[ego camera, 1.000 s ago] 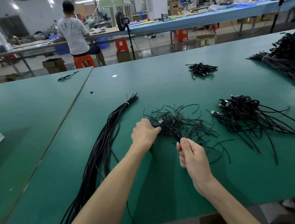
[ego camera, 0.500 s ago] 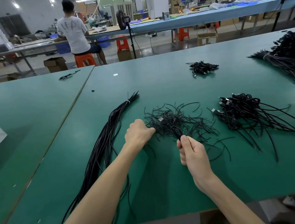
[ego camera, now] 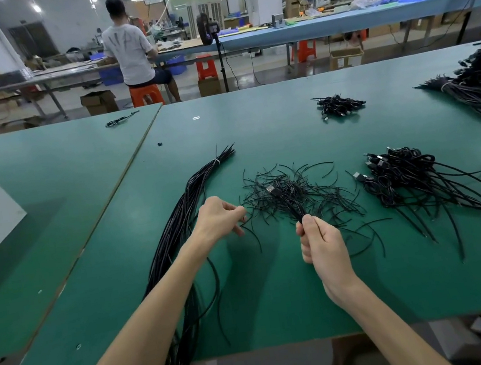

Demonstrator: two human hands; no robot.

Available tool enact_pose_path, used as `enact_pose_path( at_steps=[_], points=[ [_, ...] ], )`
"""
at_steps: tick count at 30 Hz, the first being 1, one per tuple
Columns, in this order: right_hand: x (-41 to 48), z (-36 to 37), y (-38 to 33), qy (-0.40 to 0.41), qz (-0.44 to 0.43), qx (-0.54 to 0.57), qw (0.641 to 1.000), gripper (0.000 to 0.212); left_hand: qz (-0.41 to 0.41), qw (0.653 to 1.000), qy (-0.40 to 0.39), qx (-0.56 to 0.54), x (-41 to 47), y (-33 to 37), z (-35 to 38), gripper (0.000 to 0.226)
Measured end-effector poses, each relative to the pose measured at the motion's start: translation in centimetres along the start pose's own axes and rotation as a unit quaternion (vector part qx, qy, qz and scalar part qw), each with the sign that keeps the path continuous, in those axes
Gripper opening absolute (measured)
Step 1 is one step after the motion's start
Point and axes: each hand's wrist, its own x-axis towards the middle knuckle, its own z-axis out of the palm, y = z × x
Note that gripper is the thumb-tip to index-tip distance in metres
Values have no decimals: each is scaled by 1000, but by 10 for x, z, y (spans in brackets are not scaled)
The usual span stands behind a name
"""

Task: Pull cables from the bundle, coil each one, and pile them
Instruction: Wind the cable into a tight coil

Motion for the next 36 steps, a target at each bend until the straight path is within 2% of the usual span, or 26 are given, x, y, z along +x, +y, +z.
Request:
enact_pose_path(
  at_steps=[3,6,9,16,19,23,29,33,36],
  points=[
    [0,1,-1,1,-1,-7,1000,38,48,998,38,19,-4,-4,1,23],
    [0,1,-1,1,-1,-8,1000,38,65,994,51,-68,-10,-1,2,15],
    [0,1,-2,4,1,-7,1000,39,83,975,6,-207,-24,9,2,17],
    [-1,3,-1,2,-6,-43,999,41,131,928,-99,-334,-64,24,17,23],
    [-2,2,0,2,-20,-83,996,42,120,923,-143,-336,-68,27,26,23],
    [-3,3,-3,-12,-30,-86,996,41,51,922,-197,-330,-67,25,34,25],
    [-4,4,-3,-40,-32,-82,995,40,-16,890,-183,-417,-59,20,39,22],
    [-4,4,-2,-57,-34,-80,995,42,-6,870,-194,-453,-59,18,41,20],
    [-4,3,-3,-69,-29,-74,994,43,39,874,-220,-431,-59,15,40,42]
  ],
)
